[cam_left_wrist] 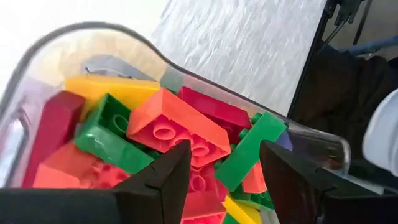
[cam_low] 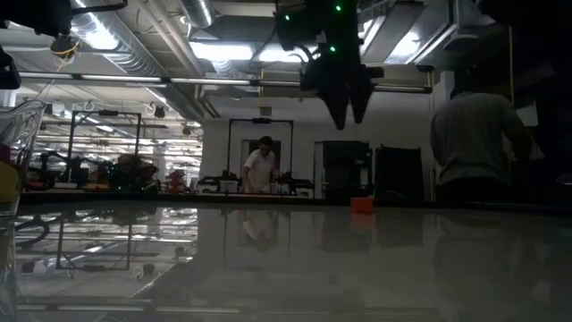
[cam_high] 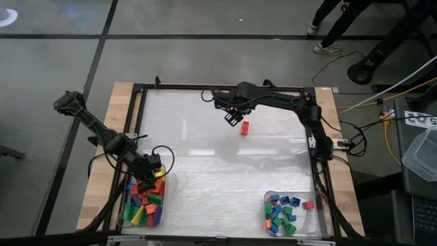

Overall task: Sort blocks by size
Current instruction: Put the large orange game piece into the left transparent bin

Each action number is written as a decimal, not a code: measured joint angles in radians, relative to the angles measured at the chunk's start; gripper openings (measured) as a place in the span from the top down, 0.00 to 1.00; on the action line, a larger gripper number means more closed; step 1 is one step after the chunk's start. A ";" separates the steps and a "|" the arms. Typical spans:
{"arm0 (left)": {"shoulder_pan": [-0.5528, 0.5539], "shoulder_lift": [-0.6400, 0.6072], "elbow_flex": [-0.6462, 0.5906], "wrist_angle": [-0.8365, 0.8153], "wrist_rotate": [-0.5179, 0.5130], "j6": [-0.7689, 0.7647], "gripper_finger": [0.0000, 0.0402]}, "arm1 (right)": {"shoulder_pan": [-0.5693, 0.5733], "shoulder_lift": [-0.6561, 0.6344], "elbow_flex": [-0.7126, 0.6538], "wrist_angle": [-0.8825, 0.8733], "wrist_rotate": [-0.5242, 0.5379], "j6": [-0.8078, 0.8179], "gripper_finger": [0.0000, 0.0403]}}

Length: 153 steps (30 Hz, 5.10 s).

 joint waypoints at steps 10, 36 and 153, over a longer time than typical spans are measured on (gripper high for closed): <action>0.000 0.000 0.000 -0.001 -0.027 0.071 0.55 | 0.000 -0.057 -0.308 0.021 -0.114 0.248 0.35; 0.000 0.000 0.000 -0.001 -0.029 0.144 0.55 | -0.001 -0.051 -0.379 0.505 -0.213 0.155 0.35; 0.148 0.179 0.000 0.480 -0.541 0.409 0.60 | 0.373 -0.051 -0.647 1.713 -0.554 -0.367 0.75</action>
